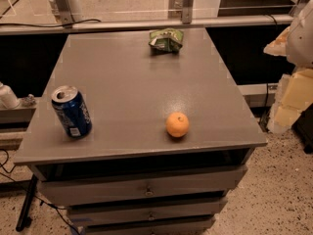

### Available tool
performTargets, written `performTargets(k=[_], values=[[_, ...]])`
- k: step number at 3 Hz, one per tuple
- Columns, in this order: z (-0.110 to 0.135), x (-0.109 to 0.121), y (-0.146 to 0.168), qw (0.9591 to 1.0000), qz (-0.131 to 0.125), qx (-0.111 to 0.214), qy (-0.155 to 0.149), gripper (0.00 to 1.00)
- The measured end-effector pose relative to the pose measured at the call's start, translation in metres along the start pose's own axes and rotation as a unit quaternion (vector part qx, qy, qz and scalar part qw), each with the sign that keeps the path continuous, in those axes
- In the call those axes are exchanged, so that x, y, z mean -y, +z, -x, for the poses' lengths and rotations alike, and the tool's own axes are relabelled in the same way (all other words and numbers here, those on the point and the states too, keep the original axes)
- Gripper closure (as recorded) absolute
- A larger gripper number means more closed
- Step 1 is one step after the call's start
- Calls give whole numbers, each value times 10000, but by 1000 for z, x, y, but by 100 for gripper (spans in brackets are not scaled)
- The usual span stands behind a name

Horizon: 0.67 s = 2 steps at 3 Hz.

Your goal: Move green jalapeno chip bag near pepsi can

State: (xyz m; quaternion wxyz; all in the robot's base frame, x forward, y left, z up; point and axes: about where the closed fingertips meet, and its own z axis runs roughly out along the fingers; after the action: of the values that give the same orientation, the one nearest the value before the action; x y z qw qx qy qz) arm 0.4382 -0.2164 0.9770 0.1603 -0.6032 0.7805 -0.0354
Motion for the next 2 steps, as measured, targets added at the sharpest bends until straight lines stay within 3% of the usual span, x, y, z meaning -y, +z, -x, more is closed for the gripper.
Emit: performTargets(k=[1,2], values=[[0,0,0,10000,-1,1,0,0],[15,18,4,9991,-94,406,-31,0]])
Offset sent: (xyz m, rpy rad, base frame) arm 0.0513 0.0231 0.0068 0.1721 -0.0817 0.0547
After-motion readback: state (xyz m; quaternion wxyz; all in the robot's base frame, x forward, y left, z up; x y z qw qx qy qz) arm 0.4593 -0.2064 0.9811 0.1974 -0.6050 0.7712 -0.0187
